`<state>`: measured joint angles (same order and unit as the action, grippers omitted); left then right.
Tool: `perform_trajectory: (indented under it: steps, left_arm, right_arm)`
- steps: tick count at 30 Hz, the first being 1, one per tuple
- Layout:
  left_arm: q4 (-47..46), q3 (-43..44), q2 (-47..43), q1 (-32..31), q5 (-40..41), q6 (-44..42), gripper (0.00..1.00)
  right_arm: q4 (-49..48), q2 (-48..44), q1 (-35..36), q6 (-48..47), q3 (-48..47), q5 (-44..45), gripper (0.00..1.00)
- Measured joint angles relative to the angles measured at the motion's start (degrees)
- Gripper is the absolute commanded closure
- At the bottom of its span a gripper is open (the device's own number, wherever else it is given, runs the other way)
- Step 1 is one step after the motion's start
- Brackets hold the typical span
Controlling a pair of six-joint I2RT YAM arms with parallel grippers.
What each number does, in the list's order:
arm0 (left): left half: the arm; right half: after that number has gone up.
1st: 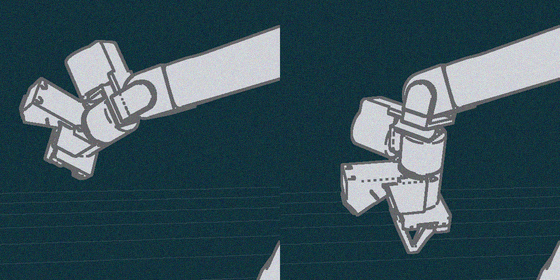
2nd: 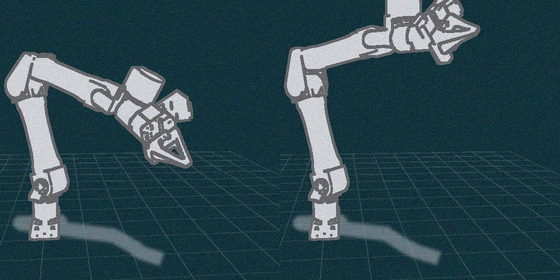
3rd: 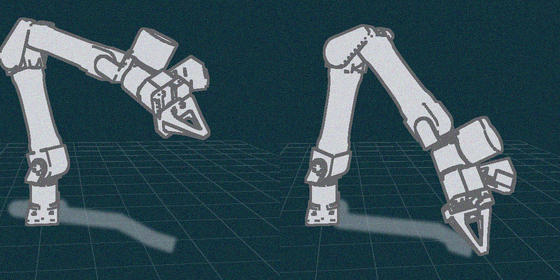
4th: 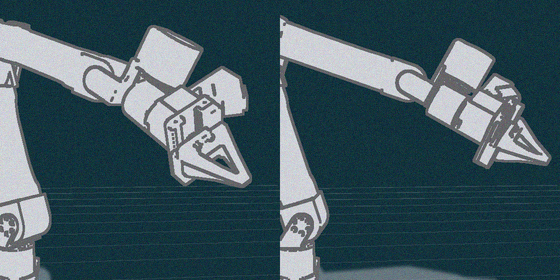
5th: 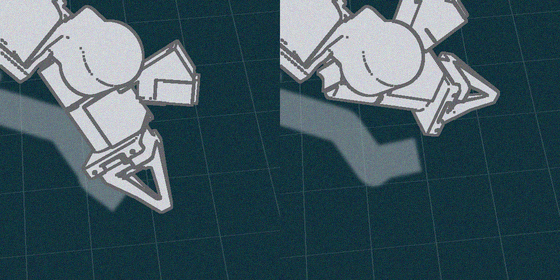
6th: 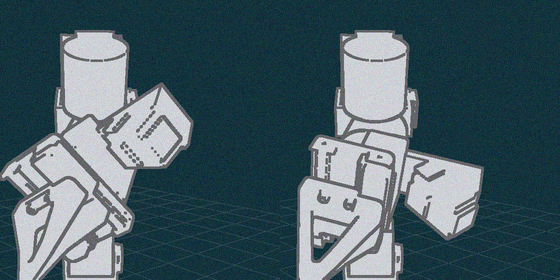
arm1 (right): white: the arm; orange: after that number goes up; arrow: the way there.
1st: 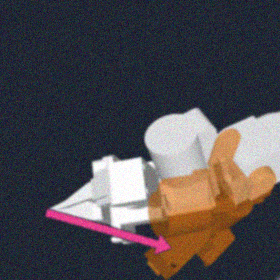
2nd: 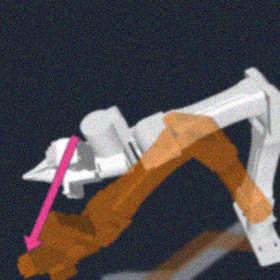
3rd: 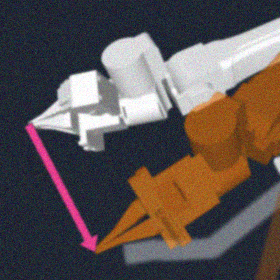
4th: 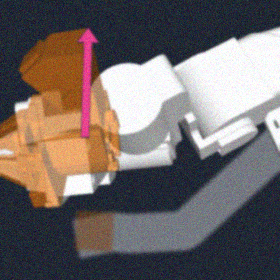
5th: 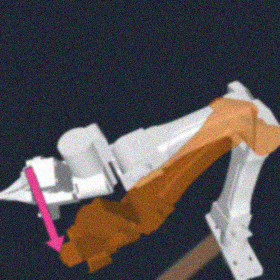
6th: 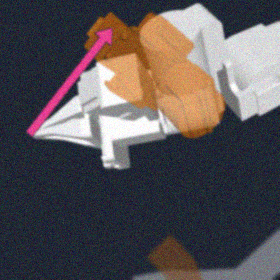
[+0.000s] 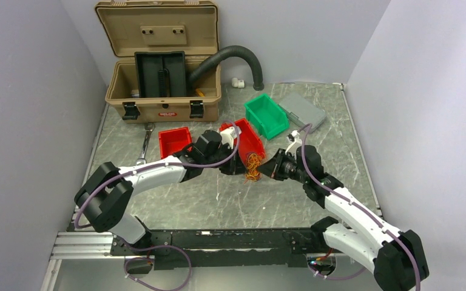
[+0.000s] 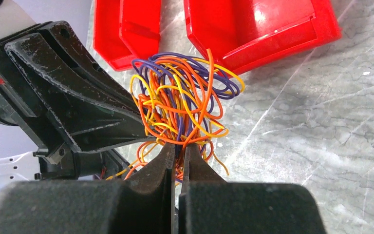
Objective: Untangle the cables
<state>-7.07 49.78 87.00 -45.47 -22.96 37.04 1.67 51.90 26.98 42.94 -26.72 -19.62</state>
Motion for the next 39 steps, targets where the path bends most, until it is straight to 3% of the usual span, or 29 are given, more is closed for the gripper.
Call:
perform_trajectory:
  steps: [3,11,12,14,15,20,26,28,31,33,39]
  left_arm:
    - [-0.5,0.3,0.6,-0.1,0.4,0.1,1.0]
    - [-0.9,-0.4,0.8,-0.3,2.5,-0.1,1.0]
    - [-0.9,-0.9,0.7,-0.4,2.9,-0.3,1.0]
    - [-0.7,-1.8,0.5,-0.5,3.8,-0.8,1.0]
    - [-0.5,-2.2,0.3,-0.4,4.3,-1.1,1.0]
    - [1.2,-4.0,-1.3,-0.2,6.5,-2.4,1.0]
    - [2.2,-4.5,-1.8,-0.2,6.6,-3.6,1.0]
    - [2.2,-4.5,-1.8,-0.2,6.2,-3.8,0.91]
    - [2.2,-4.4,-1.6,-0.2,5.7,-4.3,0.65]
    - [2.5,-3.9,-1.0,-0.2,5.3,-4.9,0.52]
    - [4.2,0.0,2.5,-0.5,4.8,-6.4,0.47]
  right_arm:
    - [0.4,-0.8,0.0,0.4,0.7,1.5,0.89]
    - [11.8,-0.4,0.3,3.1,0.5,14.6,0.85]
    - [14.2,0.1,0.5,4.3,0.1,17.6,0.79]
    - [20.2,1.2,0.5,7.1,-0.7,24.3,0.5]
    - [22.9,1.7,0.4,8.6,-0.9,27.2,0.42]
    - [32.3,2.0,0.3,11.7,-1.2,36.8,0.37]
    - [32.5,-1.8,0.3,6.3,-1.6,37.0,0.31]
    - [30.1,-4.0,0.3,2.9,-1.6,33.9,0.3]
    - [24.7,-6.8,0.3,-0.6,-0.9,27.9,0.3]
    - [21.1,-7.7,0.3,-2.0,-0.2,24.0,0.3]
    - [14.3,-3.4,0.3,-3.7,1.1,17.0,0.33]
